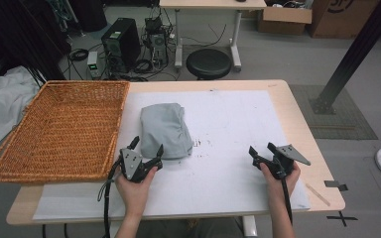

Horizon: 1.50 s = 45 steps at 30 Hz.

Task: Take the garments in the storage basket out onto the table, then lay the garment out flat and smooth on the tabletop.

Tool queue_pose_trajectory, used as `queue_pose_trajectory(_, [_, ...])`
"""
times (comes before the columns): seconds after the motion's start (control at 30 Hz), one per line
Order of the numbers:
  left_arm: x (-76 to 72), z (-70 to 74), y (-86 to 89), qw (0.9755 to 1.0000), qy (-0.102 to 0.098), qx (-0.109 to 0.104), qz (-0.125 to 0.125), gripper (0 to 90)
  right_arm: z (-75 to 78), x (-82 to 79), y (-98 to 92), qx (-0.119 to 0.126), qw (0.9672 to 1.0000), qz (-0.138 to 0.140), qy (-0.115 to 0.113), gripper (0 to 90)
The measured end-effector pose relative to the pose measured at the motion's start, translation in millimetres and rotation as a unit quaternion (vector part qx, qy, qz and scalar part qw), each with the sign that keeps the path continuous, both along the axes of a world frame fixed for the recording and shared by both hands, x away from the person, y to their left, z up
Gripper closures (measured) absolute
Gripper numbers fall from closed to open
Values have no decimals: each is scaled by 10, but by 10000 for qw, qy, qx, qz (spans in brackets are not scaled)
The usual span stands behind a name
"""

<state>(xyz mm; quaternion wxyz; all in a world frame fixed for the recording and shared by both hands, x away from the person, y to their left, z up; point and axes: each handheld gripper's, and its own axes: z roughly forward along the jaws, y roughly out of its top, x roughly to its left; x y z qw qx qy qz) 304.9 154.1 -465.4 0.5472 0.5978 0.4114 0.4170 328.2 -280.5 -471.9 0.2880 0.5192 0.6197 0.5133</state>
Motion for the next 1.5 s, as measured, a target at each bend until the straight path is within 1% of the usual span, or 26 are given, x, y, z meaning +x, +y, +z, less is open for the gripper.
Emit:
queue_pose_trajectory(0.13, [-4,-1,-1,10000,4,-15,4,141,0,2,1,-7,10000,7,8,202])
queue_pose_trajectory(0.43, [-12,3,-8,10000,-7,29,27,143,0,1,2,-14,10000,11,1,201])
queue_pose_trajectory(0.87, [-17,5,-24,9999,-43,135,72,143,0,0,-2,11,10000,-15,-3,202])
queue_pose_trajectory(1.3, [-19,3,-10,9999,-25,75,93,143,5,2,-4,34,10000,-62,7,221])
queue_pose_trajectory(1.33, [-19,4,-7,9999,-28,65,102,143,7,-6,2,86,9999,-48,-52,229])
queue_pose_trajectory(1.4, [-19,3,-7,9999,-24,68,103,144,13,-10,7,103,9999,-39,-54,230])
queue_pose_trajectory(1.5, [-20,4,-10,9999,-28,81,95,144,65,-13,42,-1,9999,-19,-124,239])
